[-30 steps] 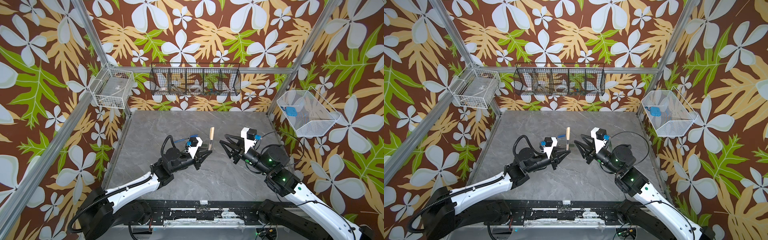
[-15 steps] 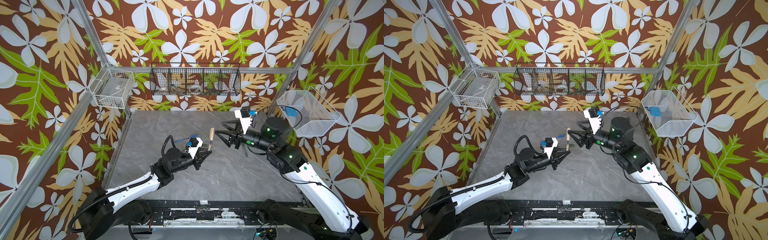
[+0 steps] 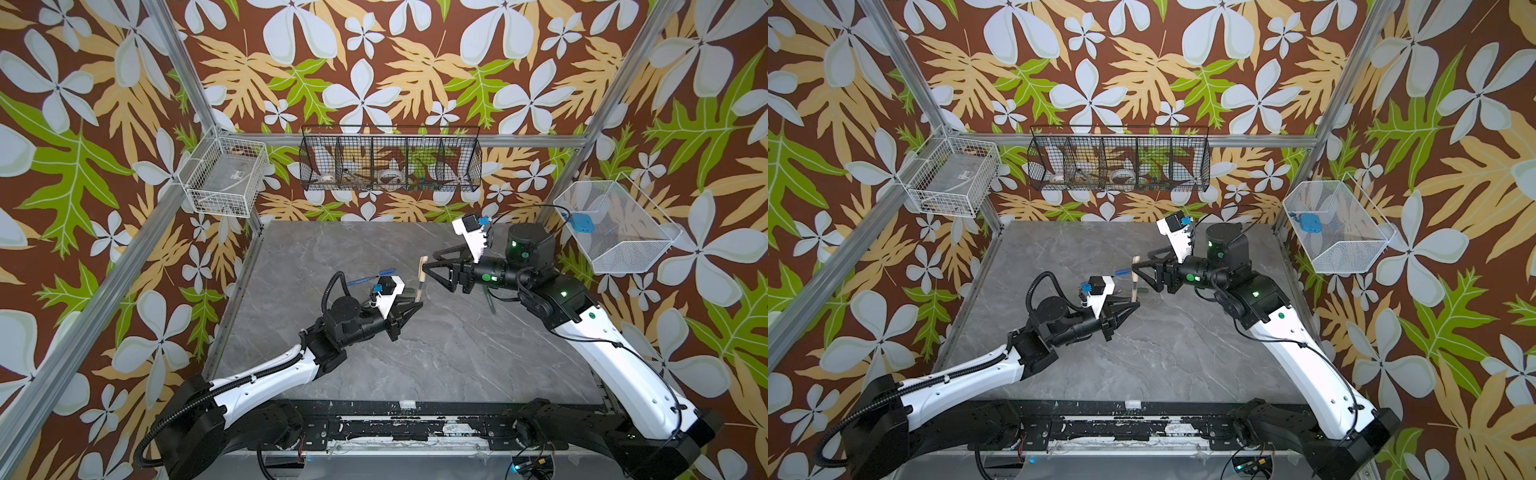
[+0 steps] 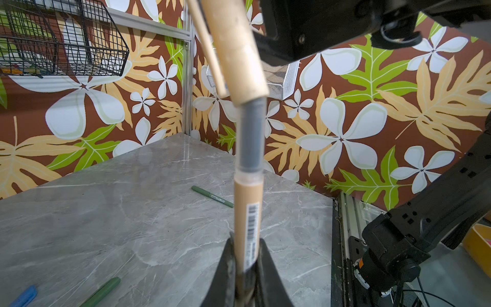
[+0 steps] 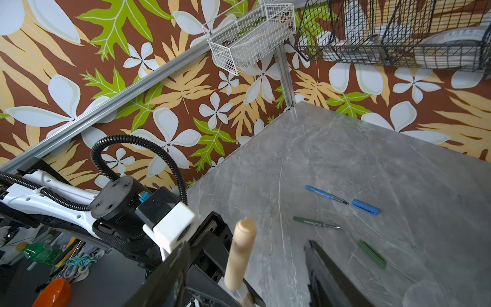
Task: Insert pens into pen caps
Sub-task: Put on the pen cap to the pen.
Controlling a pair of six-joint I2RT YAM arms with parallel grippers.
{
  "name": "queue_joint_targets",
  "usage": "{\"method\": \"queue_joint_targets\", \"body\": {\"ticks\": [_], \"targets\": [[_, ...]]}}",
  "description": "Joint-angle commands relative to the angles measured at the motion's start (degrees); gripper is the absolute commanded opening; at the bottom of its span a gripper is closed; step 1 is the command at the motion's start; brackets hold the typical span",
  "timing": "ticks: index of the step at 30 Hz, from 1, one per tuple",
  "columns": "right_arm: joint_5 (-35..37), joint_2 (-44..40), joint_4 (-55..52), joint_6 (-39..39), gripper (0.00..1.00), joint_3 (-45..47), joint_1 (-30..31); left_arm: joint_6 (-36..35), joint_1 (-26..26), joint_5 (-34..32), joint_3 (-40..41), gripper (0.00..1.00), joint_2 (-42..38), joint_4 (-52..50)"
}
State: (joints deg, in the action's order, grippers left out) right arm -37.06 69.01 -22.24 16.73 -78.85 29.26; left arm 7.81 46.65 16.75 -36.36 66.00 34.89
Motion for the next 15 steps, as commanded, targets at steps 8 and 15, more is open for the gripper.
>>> {"method": "queue_joint_targets", "body": {"ticks": [8, 15], "targets": [[-2.42, 0.58, 2.9, 1.11, 0.64, -0.3, -0.02, -0.36, 0.02, -0.25, -0.12, 0.0, 0.15, 1.22], [-2.5, 2.33, 2.27, 1.02, 0.6, -0.99, -0.05, -0.4, 0.02, -0.12, -0.12, 0.0, 0.01, 1.16]]}}
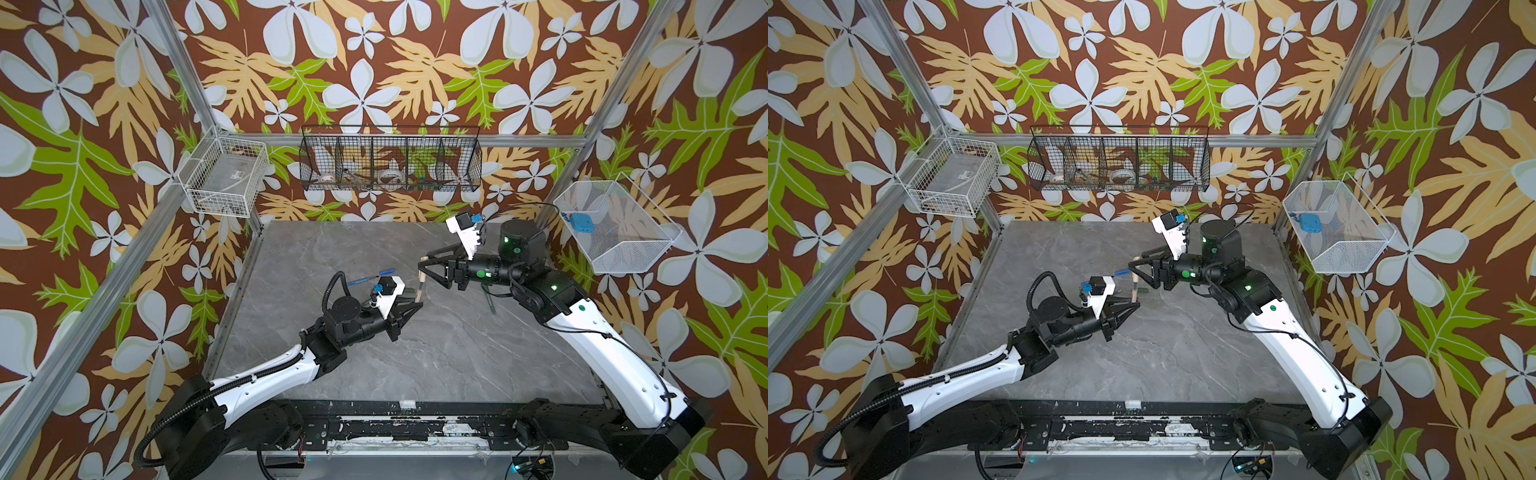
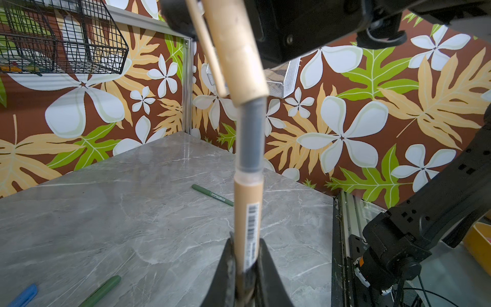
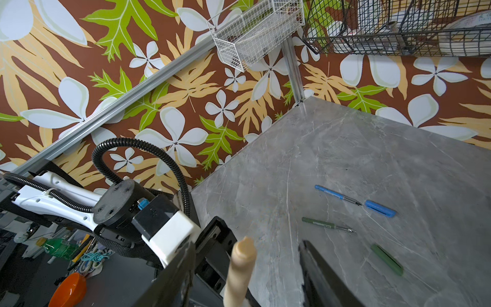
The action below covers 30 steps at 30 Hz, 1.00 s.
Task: Insert pens into pen caps
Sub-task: Put on the pen cap to the pen.
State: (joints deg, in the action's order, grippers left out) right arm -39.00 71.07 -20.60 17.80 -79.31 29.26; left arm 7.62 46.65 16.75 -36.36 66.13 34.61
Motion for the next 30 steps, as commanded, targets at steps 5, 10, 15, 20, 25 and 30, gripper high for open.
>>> {"method": "queue_joint_targets", "body": {"ticks": [5, 10, 15, 20, 25, 30], "targets": [[-0.37, 0.31, 1.04, -0.05, 0.57, -0.75, -0.07, -0.26, 0.02, -0.23, -0.14, 0.0, -0.21, 1.38], [-0.54, 0.46, 0.94, 0.02, 0.51, -0.72, -0.08, -0.24, 0.02, -0.2, -0.21, 0.0, -0.17, 1.34], [-1.22, 1.2, 1.06, 0.26, 0.47, -0.78, -0.07, -0.23, 0.02, -0.14, -0.29, 0.0, -0.21, 1.24], [-1.65, 1.28, 1.22, 0.22, 0.33, -0.77, -0.08, -0.24, 0.01, -0.32, -0.42, 0.0, -0.12, 1.2], [-2.06, -0.1, 2.31, -0.24, 0.19, 0.58, -0.06, 0.62, 0.02, 0.2, -0.38, 0.0, 0.05, 2.61], [-2.43, -2.2, 4.39, -0.38, 0.18, 3.79, -0.02, 1.17, 0.02, 1.12, -1.9, 0.0, 0.72, 2.42]]}}
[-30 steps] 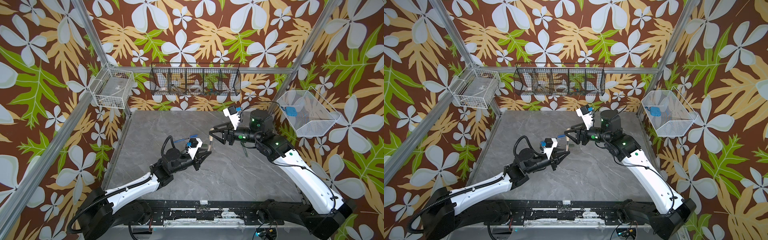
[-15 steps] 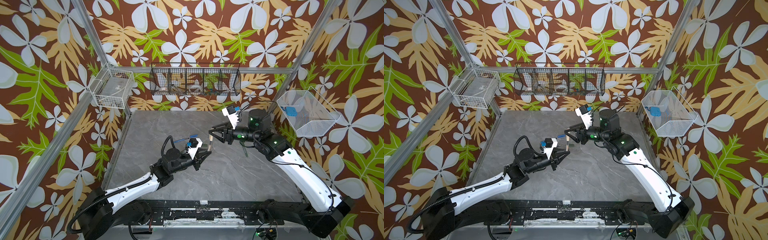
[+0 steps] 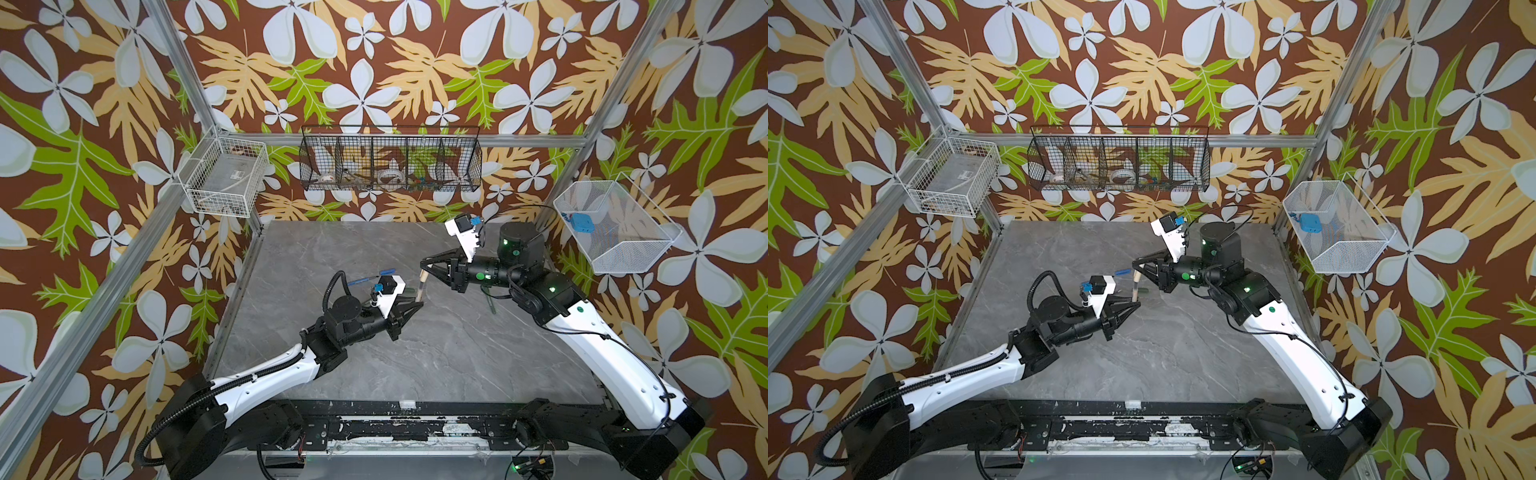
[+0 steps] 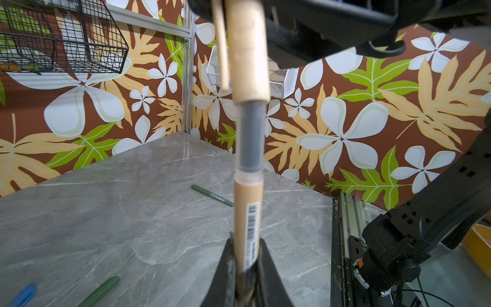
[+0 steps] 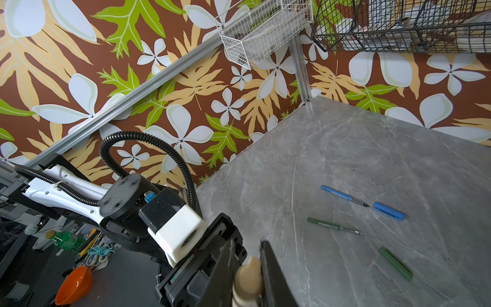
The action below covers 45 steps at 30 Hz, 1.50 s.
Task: Insert pens into pen caps
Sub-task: Put on the pen cap to the pen.
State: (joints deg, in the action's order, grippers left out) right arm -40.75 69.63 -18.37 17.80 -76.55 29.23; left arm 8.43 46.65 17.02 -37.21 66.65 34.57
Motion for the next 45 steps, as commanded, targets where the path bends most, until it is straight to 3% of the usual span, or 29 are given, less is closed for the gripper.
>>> {"method": "queue_joint_targets", "body": {"ticks": [1, 24, 26, 33, 37, 45], "targets": [[-0.41, -1.09, 2.26, -0.59, 0.18, 1.54, -0.02, 0.43, 0.02, 0.97, -1.27, 0.0, 0.27, 2.38], [3.93, -0.47, -5.8, -10.15, 0.13, 0.71, 0.03, -0.98, 0.02, 1.32, -5.24, 0.0, 3.3, -0.79], [3.99, -0.28, -5.8, -10.24, 0.17, 1.78, 0.08, -0.8, 0.02, 1.81, -5.71, 0.0, 2.72, -0.36], [2.64, -3.51, -2.39, -9.15, 0.47, 3.85, 0.03, -1.25, 0.02, 1.45, -5.75, 0.0, 2.69, -0.73], [1.53, -5.28, 0.39, -7.59, 0.52, 3.96, 0.03, -0.9, 0.02, 1.56, -5.21, 0.0, 3.72, -0.62], [1.72, -3.43, 1.12, -6.64, 0.53, 2.3, 0.03, -0.87, 0.02, 1.66, -4.49, 0.0, 3.25, -0.26]]}}
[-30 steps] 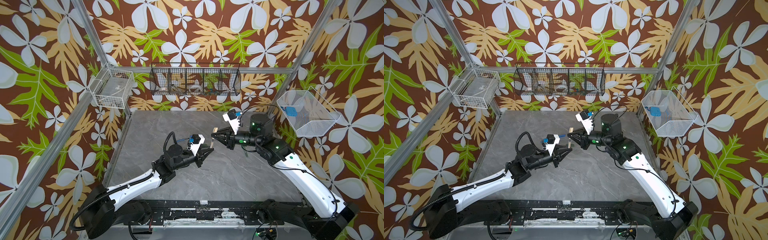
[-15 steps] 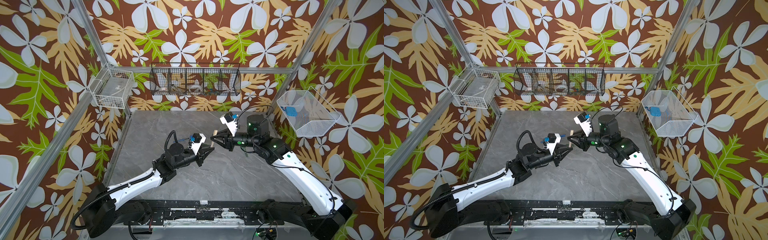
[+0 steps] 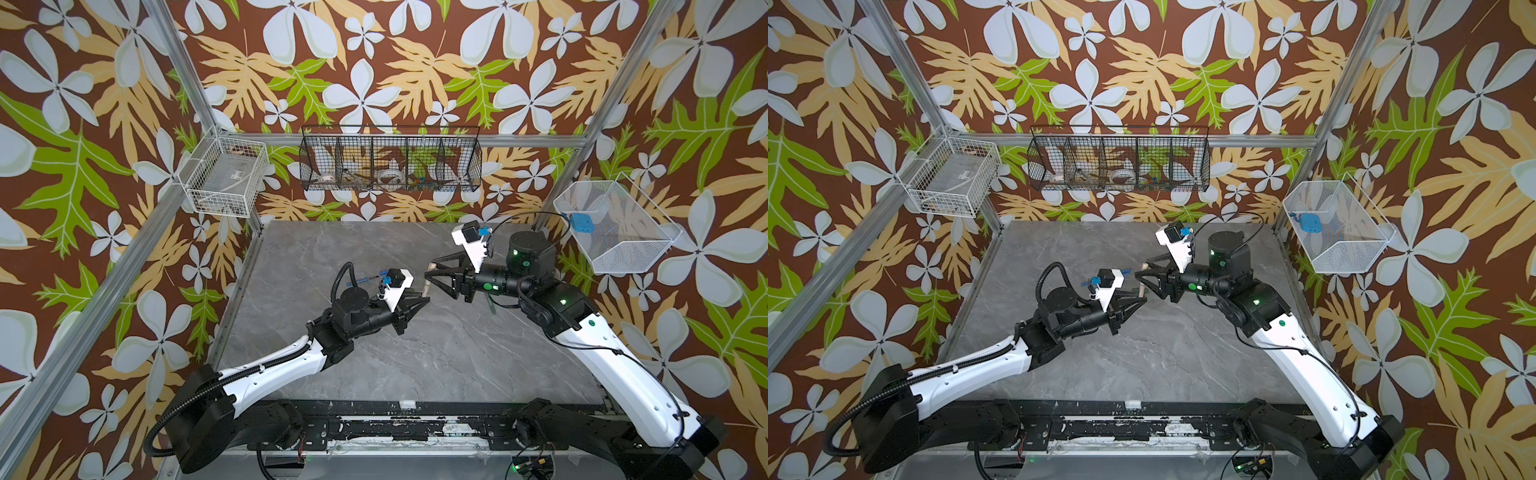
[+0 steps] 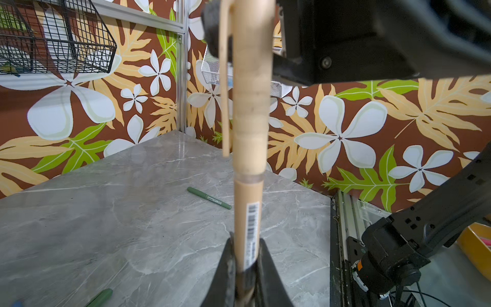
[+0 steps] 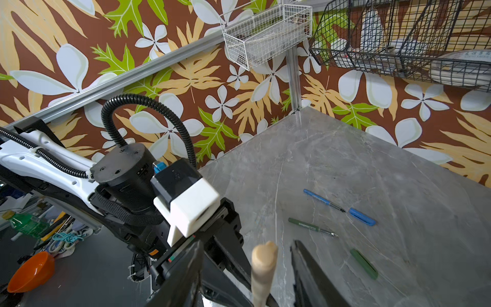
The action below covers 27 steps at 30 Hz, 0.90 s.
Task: Insert pens into pen caps
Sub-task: Put on the pen cap to the pen.
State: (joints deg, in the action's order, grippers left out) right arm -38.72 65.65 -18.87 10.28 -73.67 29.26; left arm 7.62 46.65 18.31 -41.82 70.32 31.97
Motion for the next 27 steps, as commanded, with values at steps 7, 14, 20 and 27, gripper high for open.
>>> {"method": "queue_joint_targets", "body": {"ticks": [7, 14, 20, 27], "targets": [[0.31, 1.92, 2.0, 1.42, 0.45, -1.23, 0.01, -0.19, 0.02, 0.18, 0.6, 0.0, -1.06, 2.36], [-0.34, 2.51, 1.47, 1.86, 0.25, -1.13, 0.03, -0.23, 0.02, -0.1, -0.21, 0.0, -0.88, 2.66], [-0.58, 2.95, -0.06, 1.93, 0.12, -0.18, 0.01, -0.91, 0.02, -1.8, -2.87, 0.0, -0.54, 2.28], [0.67, 2.78, -0.95, 1.93, 0.0, 1.42, 0.01, -1.92, 0.02, -3.9, -8.41, 0.0, 1.21, 2.85]]}}
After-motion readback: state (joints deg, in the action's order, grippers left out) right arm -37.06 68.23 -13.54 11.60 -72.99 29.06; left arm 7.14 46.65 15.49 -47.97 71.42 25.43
